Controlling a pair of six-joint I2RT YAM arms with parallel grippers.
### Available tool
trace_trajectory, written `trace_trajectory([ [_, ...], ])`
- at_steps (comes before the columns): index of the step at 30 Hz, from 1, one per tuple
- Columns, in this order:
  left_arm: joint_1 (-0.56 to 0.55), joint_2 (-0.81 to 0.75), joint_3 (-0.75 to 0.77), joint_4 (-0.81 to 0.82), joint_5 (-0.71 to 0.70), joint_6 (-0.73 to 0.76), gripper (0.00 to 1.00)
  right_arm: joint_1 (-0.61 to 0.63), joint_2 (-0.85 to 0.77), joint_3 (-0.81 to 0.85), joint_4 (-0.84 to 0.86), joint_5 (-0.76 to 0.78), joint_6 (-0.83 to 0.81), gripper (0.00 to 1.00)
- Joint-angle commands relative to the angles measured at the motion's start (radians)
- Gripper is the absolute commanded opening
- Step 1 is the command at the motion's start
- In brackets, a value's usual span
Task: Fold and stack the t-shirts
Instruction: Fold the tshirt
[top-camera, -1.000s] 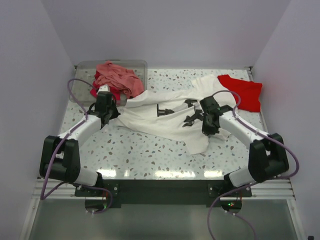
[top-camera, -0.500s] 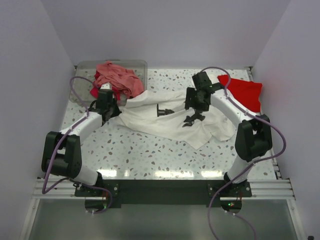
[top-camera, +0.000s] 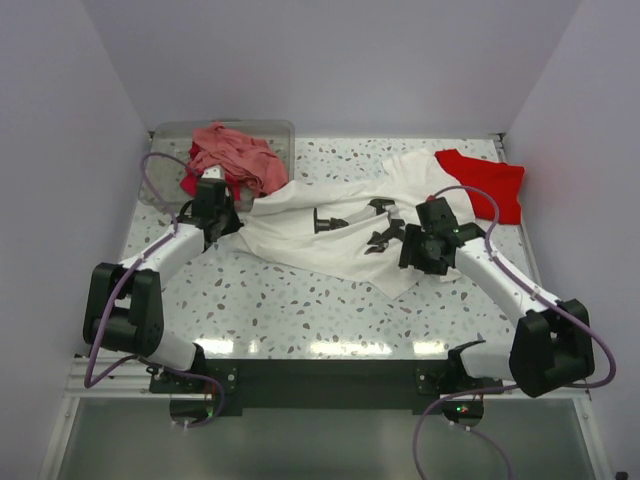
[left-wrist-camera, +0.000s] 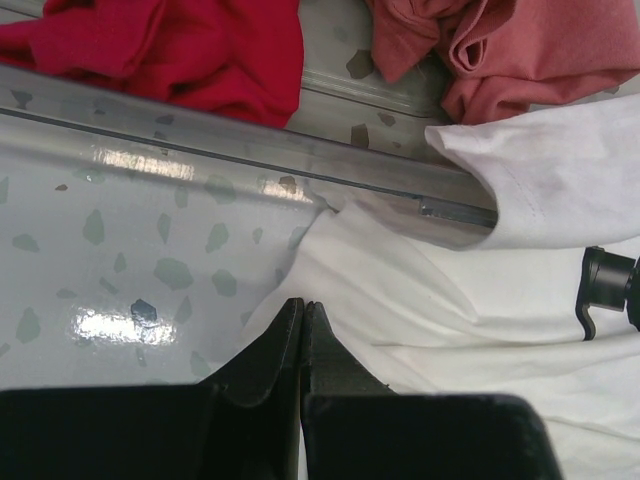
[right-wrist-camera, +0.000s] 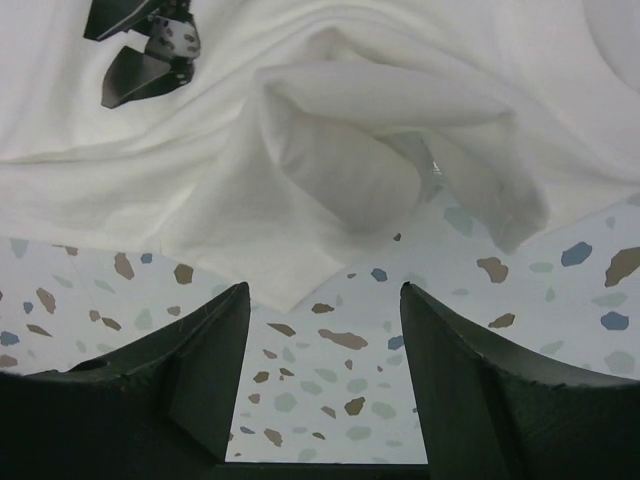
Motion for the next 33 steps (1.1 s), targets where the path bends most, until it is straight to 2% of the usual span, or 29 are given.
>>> trace_trajectory([
  [1,0.003,-0.003,0.021,0.01,0.01,0.019,0.0,-0.059,-0.035,-0.049,0.06,-0.024,0.014,0.65],
  [8,0.003,-0.005,0.015,0.008,0.004,0.021,0.0,-0.136,0.005,-0.113,0.165,-0.147,0.007,0.58],
  [20,0.003,-0.014,0.017,0.004,0.003,0.024,0.0,-0.159,0.105,-0.155,0.25,-0.142,0.034,0.47],
  [23,0.003,-0.015,0.015,0.004,0.001,0.025,0.0,-0.159,0.109,-0.162,0.258,-0.135,0.034,0.35],
  [24,0.003,-0.017,0.017,0.004,0.0,0.024,0.0,-0.159,0.109,-0.161,0.256,-0.136,0.033,0.26],
  [26,0.003,-0.017,0.017,0.002,0.001,0.025,0.0,-0.159,0.099,-0.156,0.245,-0.122,0.03,0.16],
  [27,0.003,-0.017,0.017,0.002,0.001,0.025,0.0,-0.159,0.091,-0.153,0.238,-0.116,0.028,0.06],
  [28,0.003,-0.017,0.018,0.002,0.001,0.025,0.0,-0.158,0.068,-0.148,0.215,-0.112,0.028,0.02],
  [33,0.003,-0.017,0.021,-0.001,0.003,0.025,0.0,-0.061,0.013,-0.028,0.079,0.061,0.045,0.0],
])
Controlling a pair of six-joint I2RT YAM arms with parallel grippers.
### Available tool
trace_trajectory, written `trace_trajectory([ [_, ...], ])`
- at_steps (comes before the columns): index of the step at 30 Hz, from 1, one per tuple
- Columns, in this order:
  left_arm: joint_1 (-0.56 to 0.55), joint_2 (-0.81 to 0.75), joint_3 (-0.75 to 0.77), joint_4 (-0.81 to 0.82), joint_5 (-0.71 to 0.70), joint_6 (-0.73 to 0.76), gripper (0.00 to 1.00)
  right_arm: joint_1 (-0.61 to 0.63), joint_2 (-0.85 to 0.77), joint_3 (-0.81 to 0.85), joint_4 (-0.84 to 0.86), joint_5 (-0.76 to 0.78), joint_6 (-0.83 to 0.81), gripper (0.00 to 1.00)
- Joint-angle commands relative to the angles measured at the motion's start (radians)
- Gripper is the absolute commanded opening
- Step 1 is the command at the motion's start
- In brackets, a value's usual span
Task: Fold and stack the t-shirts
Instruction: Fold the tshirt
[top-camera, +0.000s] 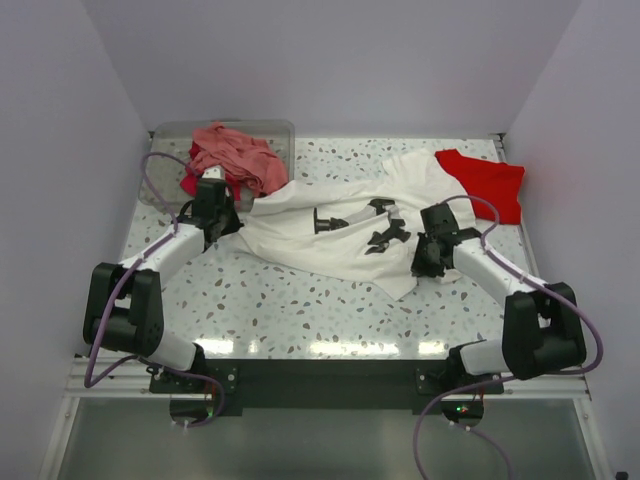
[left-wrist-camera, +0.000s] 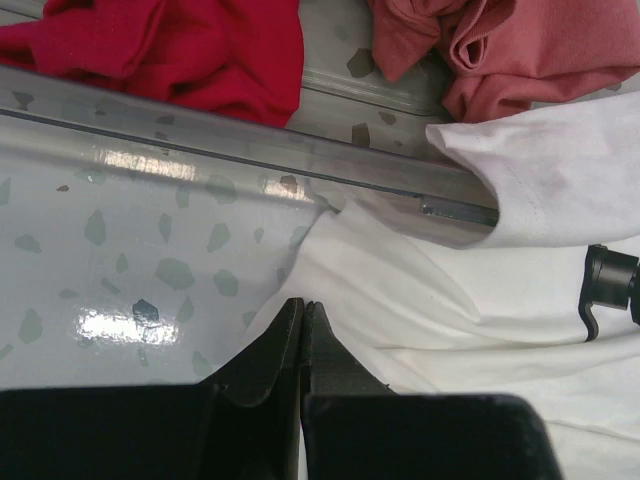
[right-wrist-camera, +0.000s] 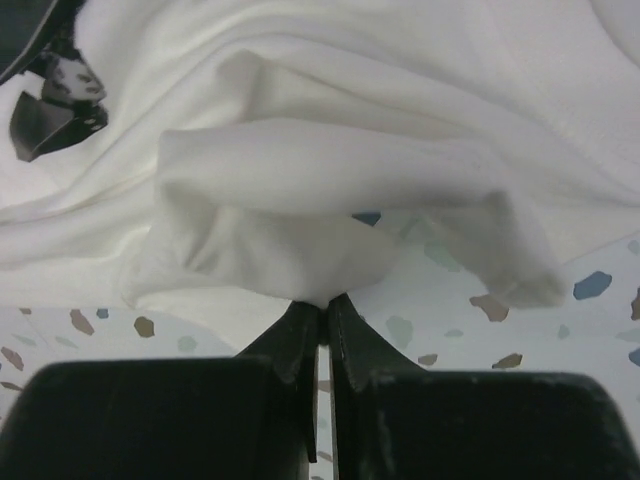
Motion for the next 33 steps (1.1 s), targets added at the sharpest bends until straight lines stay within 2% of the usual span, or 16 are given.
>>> trace_trajectory([
  [1,0.003,-0.017,0.022,0.0,0.005,0.018,0.0,0.079,-0.052,0.132,-0.105,0.145,0.023,0.0],
  [4,0.002,-0.017,0.022,0.0,0.012,0.015,0.0,0.176,-0.012,0.205,-0.135,0.194,0.045,0.01],
  [10,0.003,-0.014,0.025,-0.002,0.011,0.016,0.0,0.341,0.169,0.354,-0.158,0.277,0.077,0.12],
  [13,0.003,-0.009,0.028,-0.003,0.009,0.018,0.0,0.424,0.243,0.409,-0.117,0.238,0.082,0.25],
  [14,0.003,-0.006,0.029,-0.006,0.008,0.018,0.0,0.438,0.258,0.42,-0.108,0.224,0.082,0.42],
  [17,0.003,-0.006,0.028,-0.006,0.006,0.021,0.0,0.484,0.278,0.449,-0.094,0.211,0.071,0.55],
  [21,0.003,-0.003,0.028,-0.005,0.008,0.023,0.0,0.491,0.184,0.419,-0.106,0.228,0.08,0.67],
  [27,0.003,-0.002,0.023,-0.002,0.012,0.019,0.0,0.488,-0.011,0.309,-0.161,0.323,0.115,0.72],
  [30,0.003,0.002,0.023,0.001,0.017,0.021,0.0,0.43,-0.096,0.249,-0.157,0.288,0.125,0.72],
  [33,0.003,-0.003,0.022,0.001,0.017,0.019,0.0,0.281,-0.169,0.105,-0.081,0.152,0.129,0.69],
])
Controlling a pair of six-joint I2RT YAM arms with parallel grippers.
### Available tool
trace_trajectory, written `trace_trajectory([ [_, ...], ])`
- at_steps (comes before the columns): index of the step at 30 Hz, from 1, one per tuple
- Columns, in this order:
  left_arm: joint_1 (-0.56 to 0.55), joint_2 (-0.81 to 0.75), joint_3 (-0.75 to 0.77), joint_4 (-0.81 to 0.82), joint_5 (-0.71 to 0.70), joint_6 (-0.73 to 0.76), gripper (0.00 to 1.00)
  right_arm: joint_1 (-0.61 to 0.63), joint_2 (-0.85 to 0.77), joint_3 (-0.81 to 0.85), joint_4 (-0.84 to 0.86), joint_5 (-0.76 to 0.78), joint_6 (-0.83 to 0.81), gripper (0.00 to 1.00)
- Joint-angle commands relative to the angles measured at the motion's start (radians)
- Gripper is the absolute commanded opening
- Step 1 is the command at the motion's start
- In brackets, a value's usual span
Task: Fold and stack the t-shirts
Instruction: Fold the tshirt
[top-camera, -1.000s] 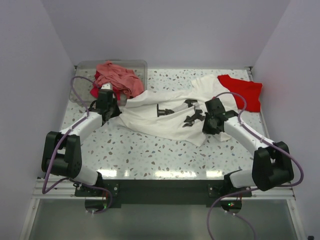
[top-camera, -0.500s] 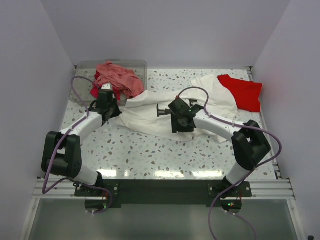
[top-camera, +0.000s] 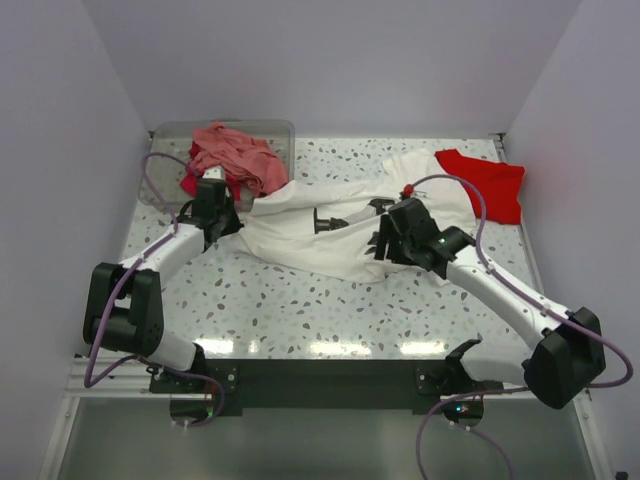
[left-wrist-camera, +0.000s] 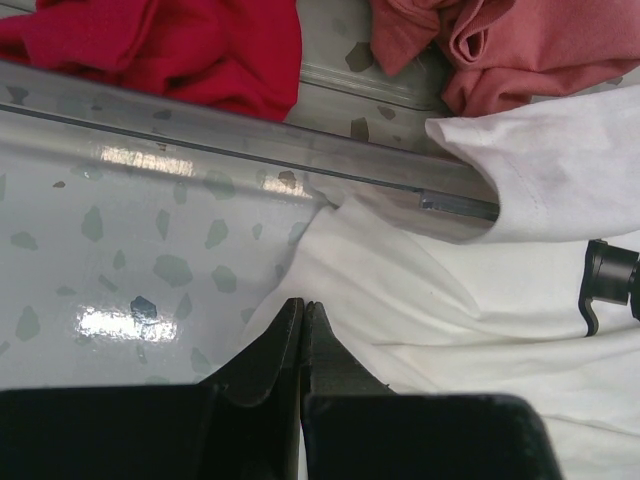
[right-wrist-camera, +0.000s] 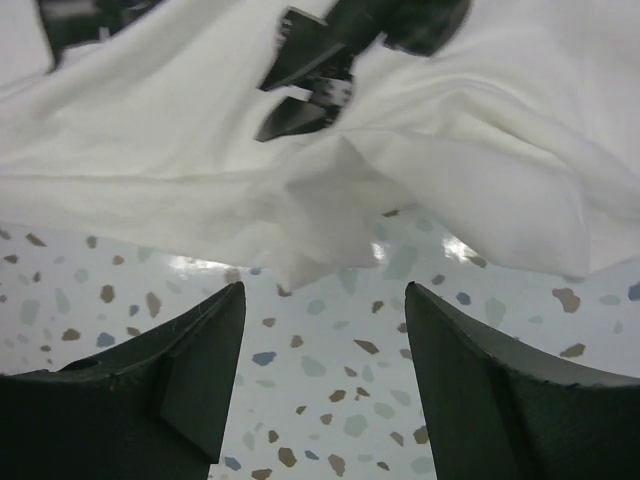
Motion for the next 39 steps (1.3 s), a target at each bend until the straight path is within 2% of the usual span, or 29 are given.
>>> trace_trajectory([
  [1,0.003,-0.003,0.02,0.008,0.008,0.021,0.0,-0.135,-0.051,-0.143,0.06,-0.115,0.034,0.68],
  [7,0.003,-0.001,0.016,0.008,0.008,0.021,0.0,-0.21,-0.055,-0.268,0.213,-0.257,0.106,0.63],
  [12,0.003,-0.008,0.003,0.013,0.0,0.024,0.0,-0.247,-0.048,-0.332,0.319,-0.282,0.154,0.59],
  [20,0.002,0.002,0.005,0.014,0.003,0.024,0.0,-0.256,0.033,-0.331,0.404,-0.27,0.12,0.55],
  [32,0.003,-0.003,0.008,0.007,-0.006,0.025,0.0,-0.258,0.073,-0.247,0.404,-0.222,0.002,0.41],
  [39,0.003,-0.006,0.009,0.005,-0.009,0.025,0.0,-0.258,-0.034,-0.274,0.306,-0.204,0.071,0.35],
])
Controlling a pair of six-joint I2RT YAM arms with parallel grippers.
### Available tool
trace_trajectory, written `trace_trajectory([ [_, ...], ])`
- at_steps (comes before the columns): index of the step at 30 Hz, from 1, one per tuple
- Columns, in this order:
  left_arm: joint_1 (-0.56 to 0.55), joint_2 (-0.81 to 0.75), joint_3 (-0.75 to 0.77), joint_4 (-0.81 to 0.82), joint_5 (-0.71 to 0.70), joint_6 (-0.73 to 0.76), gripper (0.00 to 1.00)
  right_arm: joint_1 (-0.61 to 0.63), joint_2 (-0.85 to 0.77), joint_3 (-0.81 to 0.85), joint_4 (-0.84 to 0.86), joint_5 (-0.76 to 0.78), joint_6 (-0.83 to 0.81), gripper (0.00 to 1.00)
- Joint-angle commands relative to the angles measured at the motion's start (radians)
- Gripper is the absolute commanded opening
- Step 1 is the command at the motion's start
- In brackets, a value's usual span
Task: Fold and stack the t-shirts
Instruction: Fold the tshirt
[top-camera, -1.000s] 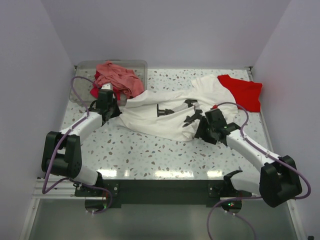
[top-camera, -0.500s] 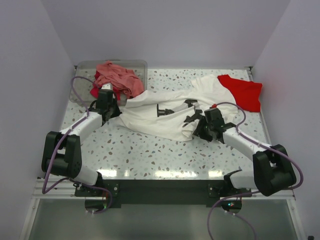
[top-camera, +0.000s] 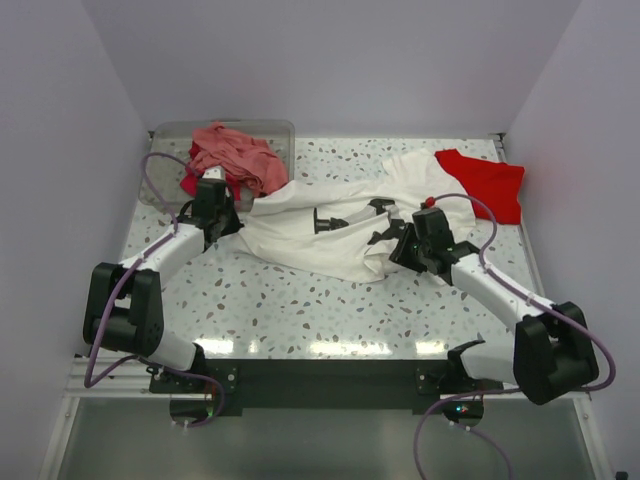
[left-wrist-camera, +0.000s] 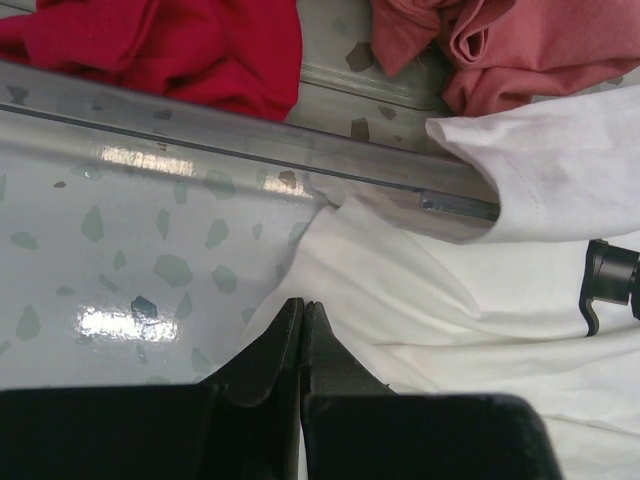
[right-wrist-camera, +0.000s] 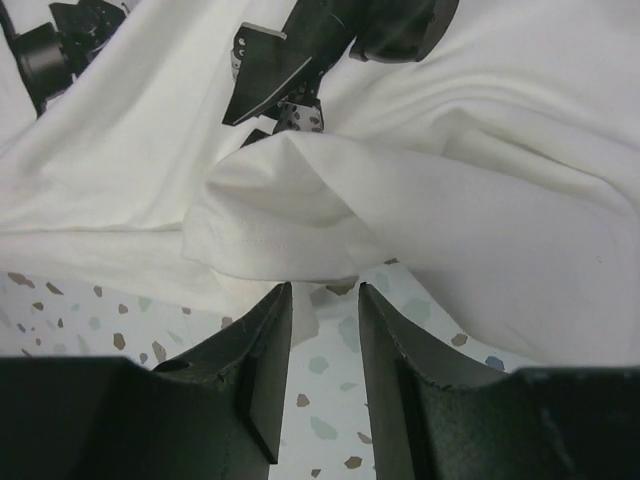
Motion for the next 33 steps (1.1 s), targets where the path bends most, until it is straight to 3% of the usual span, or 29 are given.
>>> trace_trajectory([
  [1,0.003,-0.006,0.009,0.004,-0.008,0.024,0.0,-0.004,-0.111,-0.007,-0.048,0.034,0.048,0.38],
  [7,0.003,0.0,0.005,0.01,-0.002,0.024,0.0,-0.006,-0.233,-0.118,0.026,0.005,0.21,0.55],
  [10,0.003,-0.005,0.0,0.01,0.001,0.024,0.0,-0.004,-0.232,-0.136,0.052,-0.003,0.259,0.59],
  [23,0.003,-0.009,-0.01,0.02,0.002,0.023,0.0,-0.006,-0.216,-0.245,0.326,0.011,0.511,0.51],
  [33,0.003,-0.005,-0.021,0.031,0.013,0.023,0.0,-0.009,-0.209,-0.291,0.356,0.063,0.597,0.51],
])
